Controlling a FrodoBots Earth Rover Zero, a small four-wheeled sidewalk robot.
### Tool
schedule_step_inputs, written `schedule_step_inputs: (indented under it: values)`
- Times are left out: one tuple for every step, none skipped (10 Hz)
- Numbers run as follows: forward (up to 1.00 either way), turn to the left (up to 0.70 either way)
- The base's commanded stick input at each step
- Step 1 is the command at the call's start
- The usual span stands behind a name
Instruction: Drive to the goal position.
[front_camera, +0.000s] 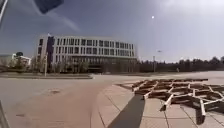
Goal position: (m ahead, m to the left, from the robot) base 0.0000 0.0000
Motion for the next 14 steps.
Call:
schedule_step_inputs:
  values:
    - [0.05,0.0]
    - [0.05,0.0]
    - [0.05,0.0]
    - [0.05,0.0]
    - [0.05,0.0]
    - [0.05,0.0]
    - [0.05,0.0]
    - [0.05,0.0]
    - [0.05,0.0]
    - [0.05,0.0]
    - [0.05,0.0]
    - [0.05,0.0]
    - [0.05,0.0]
    - [0.05,0.0]
